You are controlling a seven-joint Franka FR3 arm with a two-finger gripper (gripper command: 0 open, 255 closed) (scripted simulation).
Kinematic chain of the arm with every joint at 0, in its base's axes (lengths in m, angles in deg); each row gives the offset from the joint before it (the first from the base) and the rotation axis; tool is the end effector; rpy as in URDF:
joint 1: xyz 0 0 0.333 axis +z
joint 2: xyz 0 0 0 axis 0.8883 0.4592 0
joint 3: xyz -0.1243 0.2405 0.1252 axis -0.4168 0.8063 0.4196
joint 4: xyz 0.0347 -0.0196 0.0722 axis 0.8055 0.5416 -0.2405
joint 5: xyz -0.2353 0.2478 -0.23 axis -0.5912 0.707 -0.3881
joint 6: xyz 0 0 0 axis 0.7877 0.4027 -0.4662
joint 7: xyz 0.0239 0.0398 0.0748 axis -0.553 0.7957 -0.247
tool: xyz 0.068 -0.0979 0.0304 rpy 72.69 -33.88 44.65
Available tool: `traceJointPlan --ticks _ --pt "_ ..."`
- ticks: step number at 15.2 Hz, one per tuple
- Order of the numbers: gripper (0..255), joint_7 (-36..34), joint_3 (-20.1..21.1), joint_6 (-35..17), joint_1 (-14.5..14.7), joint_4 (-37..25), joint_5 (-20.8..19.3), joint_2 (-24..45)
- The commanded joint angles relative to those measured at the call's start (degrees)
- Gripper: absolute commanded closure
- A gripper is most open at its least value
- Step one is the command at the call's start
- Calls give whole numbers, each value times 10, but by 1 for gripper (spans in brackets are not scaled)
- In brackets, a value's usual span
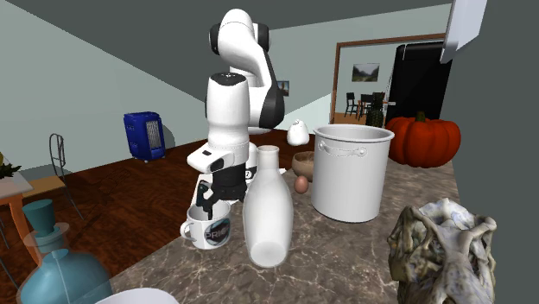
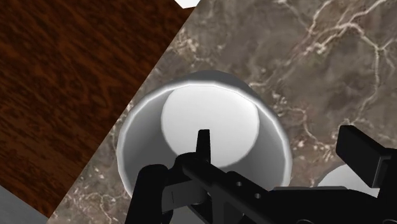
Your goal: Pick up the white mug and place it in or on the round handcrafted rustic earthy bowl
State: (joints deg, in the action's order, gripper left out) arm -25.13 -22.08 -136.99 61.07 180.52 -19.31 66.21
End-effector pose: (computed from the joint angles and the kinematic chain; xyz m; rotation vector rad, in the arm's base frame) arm 0.5123 -0.0781 0.2885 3.0867 -0.1273 -0.1462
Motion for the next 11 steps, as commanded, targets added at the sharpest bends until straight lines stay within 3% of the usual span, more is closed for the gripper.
traceJointPlan --ticks 1,2,3,11 --pt "0 0 0 0 0 0 0 0" --pt "0 0 0 0 0 0 0 0" --pt "255 0 0 0 0 0 0 0" --pt "255 0 0 0 0 0 0 0"
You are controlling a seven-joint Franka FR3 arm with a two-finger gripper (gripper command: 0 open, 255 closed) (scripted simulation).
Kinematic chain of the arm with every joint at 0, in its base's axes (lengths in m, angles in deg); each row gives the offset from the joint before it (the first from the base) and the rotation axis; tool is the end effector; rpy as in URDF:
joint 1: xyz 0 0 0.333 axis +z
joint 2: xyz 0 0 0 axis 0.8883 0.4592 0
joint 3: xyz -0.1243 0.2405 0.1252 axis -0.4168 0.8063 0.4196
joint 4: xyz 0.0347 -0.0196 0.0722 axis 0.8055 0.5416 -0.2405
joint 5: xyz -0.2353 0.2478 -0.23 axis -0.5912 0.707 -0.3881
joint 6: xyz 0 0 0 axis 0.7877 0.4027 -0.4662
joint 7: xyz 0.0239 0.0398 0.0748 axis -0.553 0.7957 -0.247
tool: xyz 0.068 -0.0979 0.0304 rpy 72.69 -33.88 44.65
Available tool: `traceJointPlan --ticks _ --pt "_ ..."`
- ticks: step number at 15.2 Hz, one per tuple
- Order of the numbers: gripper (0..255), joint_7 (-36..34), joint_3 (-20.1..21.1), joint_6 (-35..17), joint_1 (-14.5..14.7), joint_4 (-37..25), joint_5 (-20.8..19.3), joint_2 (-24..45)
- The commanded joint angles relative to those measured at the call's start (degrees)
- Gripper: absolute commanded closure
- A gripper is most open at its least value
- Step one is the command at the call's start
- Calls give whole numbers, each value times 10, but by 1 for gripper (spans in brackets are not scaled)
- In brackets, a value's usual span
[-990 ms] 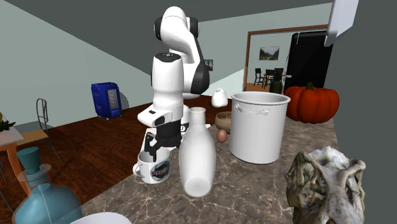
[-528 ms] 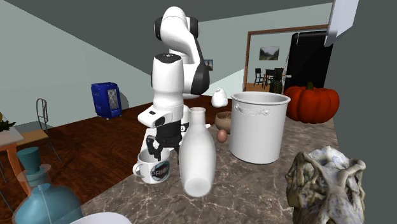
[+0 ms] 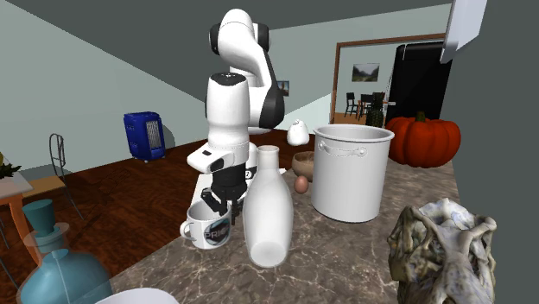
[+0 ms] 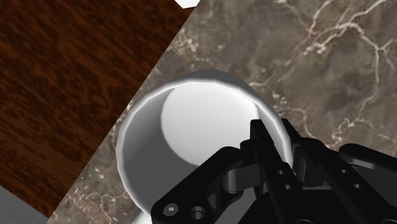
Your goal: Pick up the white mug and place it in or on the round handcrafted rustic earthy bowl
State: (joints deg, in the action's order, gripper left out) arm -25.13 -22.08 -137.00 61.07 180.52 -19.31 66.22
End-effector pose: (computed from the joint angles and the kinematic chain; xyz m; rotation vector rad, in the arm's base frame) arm 0.5123 -0.0781 0.2884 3.0867 -0.1273 -0.1462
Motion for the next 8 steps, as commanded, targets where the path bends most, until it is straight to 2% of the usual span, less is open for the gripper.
traceJointPlan --ticks 1,8 --pt "255 0 0 0 0 0 0 0" --pt "255 1 1 54 1 -23 -2 -31"
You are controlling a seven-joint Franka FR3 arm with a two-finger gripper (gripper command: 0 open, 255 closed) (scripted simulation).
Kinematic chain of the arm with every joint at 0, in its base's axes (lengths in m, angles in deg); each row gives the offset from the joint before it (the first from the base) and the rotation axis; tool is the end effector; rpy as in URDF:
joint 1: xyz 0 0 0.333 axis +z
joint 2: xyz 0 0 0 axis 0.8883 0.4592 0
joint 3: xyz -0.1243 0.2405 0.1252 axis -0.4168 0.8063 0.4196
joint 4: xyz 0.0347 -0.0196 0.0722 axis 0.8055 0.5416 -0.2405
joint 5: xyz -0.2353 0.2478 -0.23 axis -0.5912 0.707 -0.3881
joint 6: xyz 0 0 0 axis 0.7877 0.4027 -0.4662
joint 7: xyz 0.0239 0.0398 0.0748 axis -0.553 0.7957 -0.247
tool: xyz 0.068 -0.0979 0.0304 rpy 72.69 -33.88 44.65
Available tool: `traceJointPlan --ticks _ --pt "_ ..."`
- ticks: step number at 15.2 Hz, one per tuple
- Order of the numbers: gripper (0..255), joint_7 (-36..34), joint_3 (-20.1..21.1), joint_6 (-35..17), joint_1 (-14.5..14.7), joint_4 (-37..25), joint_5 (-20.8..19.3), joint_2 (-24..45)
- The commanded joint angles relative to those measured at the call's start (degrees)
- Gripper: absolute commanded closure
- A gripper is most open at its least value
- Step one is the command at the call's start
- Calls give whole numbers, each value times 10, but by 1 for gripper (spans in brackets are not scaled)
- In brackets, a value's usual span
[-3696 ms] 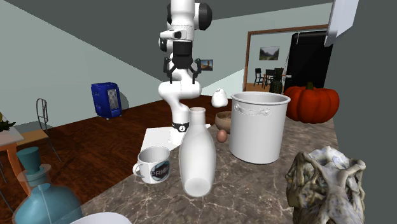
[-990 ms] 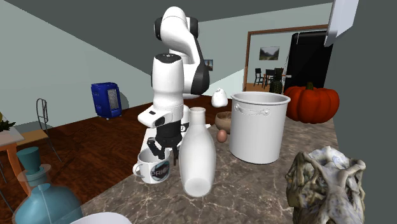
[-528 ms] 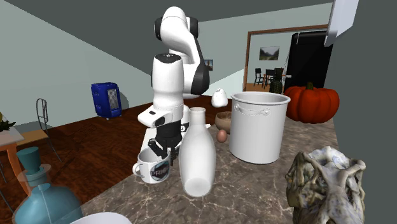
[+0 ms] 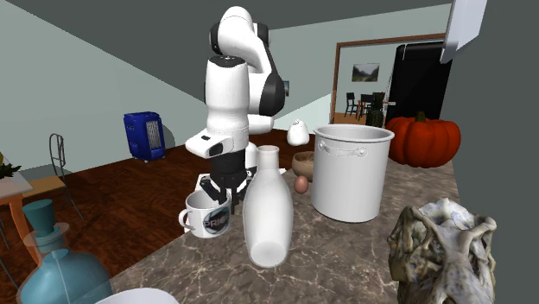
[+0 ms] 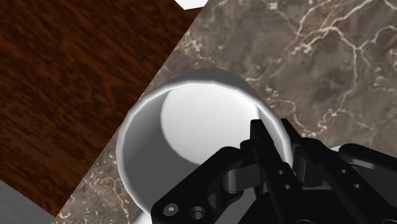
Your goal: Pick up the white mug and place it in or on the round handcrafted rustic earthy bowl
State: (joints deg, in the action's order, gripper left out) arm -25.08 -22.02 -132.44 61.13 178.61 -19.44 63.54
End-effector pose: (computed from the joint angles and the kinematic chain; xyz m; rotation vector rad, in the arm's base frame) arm 0.5142 -0.0781 0.3211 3.0868 -0.1272 -0.1456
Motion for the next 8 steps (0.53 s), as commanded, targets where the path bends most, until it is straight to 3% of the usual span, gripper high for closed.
traceJointPlan --ticks 1,8 --pt "255 0 0 16 0 -7 0 -8" --pt "255 1 1 70 1 -37 -1 -32"
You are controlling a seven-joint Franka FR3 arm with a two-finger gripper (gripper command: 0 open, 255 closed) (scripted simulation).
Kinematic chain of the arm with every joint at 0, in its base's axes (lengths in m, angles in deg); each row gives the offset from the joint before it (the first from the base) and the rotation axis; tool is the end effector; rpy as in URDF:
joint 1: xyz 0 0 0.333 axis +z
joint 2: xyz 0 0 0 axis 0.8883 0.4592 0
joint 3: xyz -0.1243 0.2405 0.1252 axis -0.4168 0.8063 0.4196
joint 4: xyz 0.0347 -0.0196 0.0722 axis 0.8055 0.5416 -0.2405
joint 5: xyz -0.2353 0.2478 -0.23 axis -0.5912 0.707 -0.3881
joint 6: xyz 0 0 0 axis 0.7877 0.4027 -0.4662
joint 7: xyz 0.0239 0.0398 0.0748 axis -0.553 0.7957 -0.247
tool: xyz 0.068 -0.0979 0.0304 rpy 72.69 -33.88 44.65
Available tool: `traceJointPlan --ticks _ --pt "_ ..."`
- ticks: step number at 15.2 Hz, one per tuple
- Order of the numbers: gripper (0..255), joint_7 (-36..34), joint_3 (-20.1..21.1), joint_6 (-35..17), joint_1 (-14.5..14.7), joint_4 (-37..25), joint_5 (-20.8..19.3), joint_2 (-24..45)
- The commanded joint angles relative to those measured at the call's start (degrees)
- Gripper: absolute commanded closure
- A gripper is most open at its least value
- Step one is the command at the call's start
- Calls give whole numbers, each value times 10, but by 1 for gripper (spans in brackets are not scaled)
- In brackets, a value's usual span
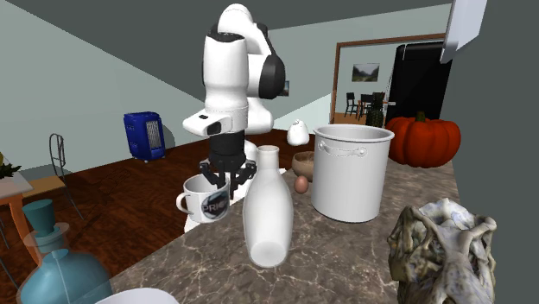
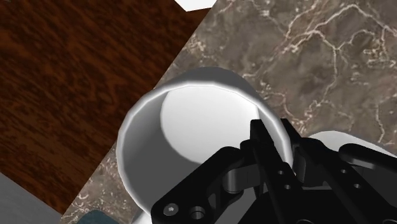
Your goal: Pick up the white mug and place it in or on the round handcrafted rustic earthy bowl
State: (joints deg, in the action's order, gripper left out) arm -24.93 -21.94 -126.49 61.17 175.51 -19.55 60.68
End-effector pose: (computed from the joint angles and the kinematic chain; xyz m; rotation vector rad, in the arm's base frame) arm 0.5161 -0.0786 0.3636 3.0867 -0.1275 -0.1457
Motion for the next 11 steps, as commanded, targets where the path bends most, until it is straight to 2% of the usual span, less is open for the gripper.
traceJointPlan --ticks 1,11 --pt "255 0 1 18 0 -11 0 -7" --pt "255 3 2 94 1 -65 0 -30"
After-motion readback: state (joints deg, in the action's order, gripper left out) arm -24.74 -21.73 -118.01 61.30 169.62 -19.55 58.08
